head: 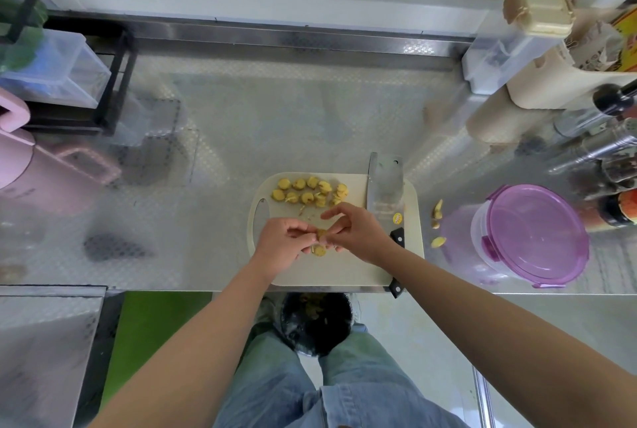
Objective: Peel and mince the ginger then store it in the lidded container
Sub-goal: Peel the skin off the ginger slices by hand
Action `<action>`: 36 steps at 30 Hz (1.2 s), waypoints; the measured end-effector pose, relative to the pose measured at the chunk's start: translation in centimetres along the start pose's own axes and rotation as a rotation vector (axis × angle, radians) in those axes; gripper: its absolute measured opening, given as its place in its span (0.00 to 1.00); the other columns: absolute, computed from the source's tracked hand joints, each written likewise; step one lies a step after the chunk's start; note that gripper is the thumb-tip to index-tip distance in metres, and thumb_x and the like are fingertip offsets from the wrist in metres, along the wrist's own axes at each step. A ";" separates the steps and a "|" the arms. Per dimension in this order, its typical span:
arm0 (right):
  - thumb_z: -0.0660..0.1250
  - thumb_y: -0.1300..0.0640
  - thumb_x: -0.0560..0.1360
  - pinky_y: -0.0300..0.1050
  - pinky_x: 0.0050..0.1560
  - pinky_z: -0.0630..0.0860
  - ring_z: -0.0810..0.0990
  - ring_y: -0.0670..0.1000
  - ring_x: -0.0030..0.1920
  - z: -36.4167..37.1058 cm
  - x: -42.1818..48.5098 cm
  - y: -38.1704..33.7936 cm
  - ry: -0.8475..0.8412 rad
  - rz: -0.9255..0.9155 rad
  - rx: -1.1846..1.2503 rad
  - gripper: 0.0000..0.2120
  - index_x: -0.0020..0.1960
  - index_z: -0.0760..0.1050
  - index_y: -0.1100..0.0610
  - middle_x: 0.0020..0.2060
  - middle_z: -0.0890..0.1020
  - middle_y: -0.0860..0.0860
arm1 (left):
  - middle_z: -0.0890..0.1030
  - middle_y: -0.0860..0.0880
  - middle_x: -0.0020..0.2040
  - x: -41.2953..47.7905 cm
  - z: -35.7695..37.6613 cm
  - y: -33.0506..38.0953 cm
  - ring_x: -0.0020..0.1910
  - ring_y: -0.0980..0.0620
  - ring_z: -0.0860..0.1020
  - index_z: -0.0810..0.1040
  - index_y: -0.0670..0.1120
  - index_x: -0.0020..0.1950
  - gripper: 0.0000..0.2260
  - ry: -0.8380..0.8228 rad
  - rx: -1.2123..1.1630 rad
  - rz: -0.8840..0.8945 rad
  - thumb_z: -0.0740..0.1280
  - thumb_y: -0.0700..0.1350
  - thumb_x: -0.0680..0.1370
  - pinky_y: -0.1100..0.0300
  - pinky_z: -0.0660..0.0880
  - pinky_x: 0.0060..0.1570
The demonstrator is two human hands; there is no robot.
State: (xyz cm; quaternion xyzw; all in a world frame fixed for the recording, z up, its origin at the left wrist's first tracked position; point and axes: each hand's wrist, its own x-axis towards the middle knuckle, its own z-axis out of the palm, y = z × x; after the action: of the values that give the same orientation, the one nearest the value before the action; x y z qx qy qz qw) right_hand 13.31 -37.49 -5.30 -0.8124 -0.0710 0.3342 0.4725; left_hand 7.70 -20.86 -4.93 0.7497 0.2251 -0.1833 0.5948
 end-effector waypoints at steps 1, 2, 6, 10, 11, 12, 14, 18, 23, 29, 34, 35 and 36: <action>0.73 0.64 0.71 0.47 0.42 0.82 0.83 0.55 0.37 -0.2 -0.1 0.3 -0.004 -0.001 -0.019 0.10 0.51 0.78 0.58 0.37 0.85 0.55 | 0.84 0.46 0.39 0.0 0.3 0.0 0.35 0.53 0.80 0.82 0.47 0.46 0.05 0.003 0.048 0.025 0.71 0.38 0.74 0.65 0.74 0.32; 0.72 0.64 0.71 0.48 0.43 0.82 0.83 0.56 0.38 -0.5 -0.1 0.5 -0.002 -0.005 -0.029 0.08 0.50 0.79 0.58 0.36 0.85 0.55 | 0.84 0.48 0.40 0.1 0.6 -0.1 0.36 0.54 0.80 0.82 0.48 0.47 0.05 0.016 0.150 0.071 0.71 0.39 0.74 0.64 0.75 0.35; 0.71 0.65 0.73 0.44 0.43 0.80 0.81 0.51 0.35 -1.4 -0.4 1.3 0.017 0.012 -0.065 0.05 0.48 0.80 0.58 0.35 0.83 0.53 | 0.80 0.55 0.49 0.2 1.5 -0.7 0.44 0.55 0.78 0.80 0.52 0.55 0.08 0.017 0.767 0.312 0.69 0.46 0.76 0.60 0.73 0.43; 0.70 0.65 0.74 0.35 0.39 0.76 0.79 0.46 0.33 -1.9 -0.6 1.7 0.020 0.037 -0.092 0.05 0.49 0.79 0.59 0.34 0.81 0.50 | 0.78 0.52 0.51 0.2 2.1 -0.9 0.50 0.50 0.78 0.80 0.50 0.54 0.07 -0.008 0.958 0.413 0.66 0.44 0.78 0.57 0.73 0.43; 0.70 0.65 0.73 0.34 0.39 0.75 0.79 0.45 0.33 -2.0 -0.6 1.8 0.022 0.046 -0.084 0.05 0.48 0.79 0.59 0.34 0.81 0.49 | 0.77 0.52 0.50 0.3 2.2 -0.8 0.49 0.50 0.77 0.81 0.50 0.51 0.06 -0.020 0.973 0.416 0.66 0.44 0.77 0.57 0.72 0.42; 0.70 0.65 0.73 0.34 0.38 0.75 0.79 0.45 0.33 -2.1 -0.5 1.7 0.023 0.057 -0.070 0.05 0.48 0.79 0.59 0.34 0.81 0.48 | 0.77 0.53 0.49 0.3 2.2 -0.7 0.49 0.50 0.77 0.80 0.49 0.49 0.04 -0.024 0.974 0.413 0.66 0.44 0.77 0.58 0.72 0.42; 0.71 0.65 0.73 0.32 0.37 0.74 0.78 0.42 0.32 -2.2 -0.4 1.6 0.025 0.074 -0.052 0.05 0.48 0.80 0.59 0.34 0.81 0.47 | 0.77 0.54 0.47 0.6 1.9 -0.6 0.47 0.52 0.77 0.80 0.51 0.45 0.02 -0.011 0.942 0.395 0.68 0.45 0.76 0.59 0.71 0.41; 0.73 0.63 0.72 0.27 0.32 0.70 0.75 0.35 0.27 -2.2 -0.2 1.3 0.038 0.093 -0.070 0.05 0.48 0.80 0.61 0.38 0.80 0.49 | 0.81 0.56 0.42 1.3 1.4 -0.5 0.41 0.56 0.78 0.81 0.51 0.42 0.02 0.033 0.666 0.246 0.73 0.46 0.73 0.59 0.75 0.43; 0.75 0.60 0.70 0.37 0.38 0.78 0.77 0.43 0.29 -1.9 0.3 0.8 0.095 0.120 -0.074 0.07 0.46 0.81 0.60 0.39 0.84 0.55 | 0.83 0.51 0.39 1.5 0.6 -0.4 0.40 0.51 0.79 0.83 0.48 0.41 0.02 0.092 0.200 0.058 0.75 0.43 0.71 0.56 0.76 0.43; 0.77 0.63 0.69 0.41 0.41 0.82 0.83 0.48 0.33 -0.7 0.7 -0.2 0.094 0.160 0.069 0.10 0.48 0.80 0.66 0.36 0.84 0.56 | 0.80 0.49 0.31 0.5 -0.5 0.0 0.29 0.54 0.74 0.83 0.39 0.44 0.02 -0.038 -0.118 -0.039 0.73 0.37 0.73 0.65 0.69 0.27; 0.77 0.63 0.69 0.43 0.46 0.82 0.85 0.52 0.36 -0.1 0.8 -1.5 0.039 0.206 0.139 0.10 0.47 0.80 0.66 0.36 0.85 0.57 | 0.81 0.47 0.35 0.6 -1.0 0.0 0.29 0.56 0.75 0.82 0.40 0.45 0.03 -0.013 -0.078 -0.024 0.73 0.38 0.73 0.67 0.70 0.28; 0.77 0.63 0.69 0.44 0.47 0.82 0.86 0.53 0.37 -0.1 0.8 -1.6 0.033 0.219 0.159 0.10 0.47 0.80 0.66 0.36 0.85 0.57 | 0.81 0.47 0.36 0.6 -1.0 0.0 0.30 0.56 0.75 0.82 0.40 0.44 0.03 -0.004 -0.065 -0.017 0.73 0.38 0.73 0.69 0.70 0.28; 0.76 0.64 0.69 0.45 0.48 0.82 0.86 0.53 0.38 0.0 0.8 -1.7 0.026 0.229 0.177 0.09 0.46 0.80 0.65 0.37 0.85 0.58 | 0.81 0.48 0.36 0.6 -1.0 0.1 0.30 0.57 0.76 0.82 0.41 0.44 0.02 0.004 -0.053 -0.009 0.73 0.38 0.73 0.70 0.70 0.28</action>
State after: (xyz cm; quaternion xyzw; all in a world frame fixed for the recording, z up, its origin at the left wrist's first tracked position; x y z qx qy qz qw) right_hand 14.28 -36.24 -4.32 -0.7746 0.0582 0.3804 0.5018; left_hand 8.23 -19.80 -4.98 0.7331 0.2342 -0.1784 0.6131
